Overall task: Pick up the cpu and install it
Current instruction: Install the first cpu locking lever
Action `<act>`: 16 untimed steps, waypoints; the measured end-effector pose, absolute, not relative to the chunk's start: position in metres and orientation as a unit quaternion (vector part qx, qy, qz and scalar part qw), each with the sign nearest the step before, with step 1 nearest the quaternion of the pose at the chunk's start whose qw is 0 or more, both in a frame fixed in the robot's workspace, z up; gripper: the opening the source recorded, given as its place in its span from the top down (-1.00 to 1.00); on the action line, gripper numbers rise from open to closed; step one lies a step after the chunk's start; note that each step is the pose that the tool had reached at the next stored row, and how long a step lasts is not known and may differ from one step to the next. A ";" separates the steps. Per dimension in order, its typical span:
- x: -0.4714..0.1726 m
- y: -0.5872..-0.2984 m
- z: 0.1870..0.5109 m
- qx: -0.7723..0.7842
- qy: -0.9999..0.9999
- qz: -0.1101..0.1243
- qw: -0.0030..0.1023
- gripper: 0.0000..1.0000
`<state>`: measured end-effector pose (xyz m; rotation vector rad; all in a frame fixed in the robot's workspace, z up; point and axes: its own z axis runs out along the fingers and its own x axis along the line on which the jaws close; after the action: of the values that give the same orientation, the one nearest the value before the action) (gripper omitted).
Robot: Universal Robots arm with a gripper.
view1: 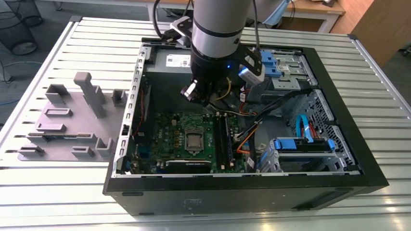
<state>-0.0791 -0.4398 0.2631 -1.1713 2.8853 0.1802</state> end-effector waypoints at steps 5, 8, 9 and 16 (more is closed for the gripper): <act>-0.078 -0.440 0.262 -0.376 0.925 0.063 0.014 0.80; -0.075 -0.440 0.261 -0.376 0.925 0.064 0.014 0.80; -0.074 -0.439 0.260 -0.376 0.925 0.064 0.014 0.80; -0.064 -0.438 0.255 -0.376 0.925 0.064 0.014 0.80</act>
<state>-0.0639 -0.4377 0.2547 -1.1694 2.8788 0.1981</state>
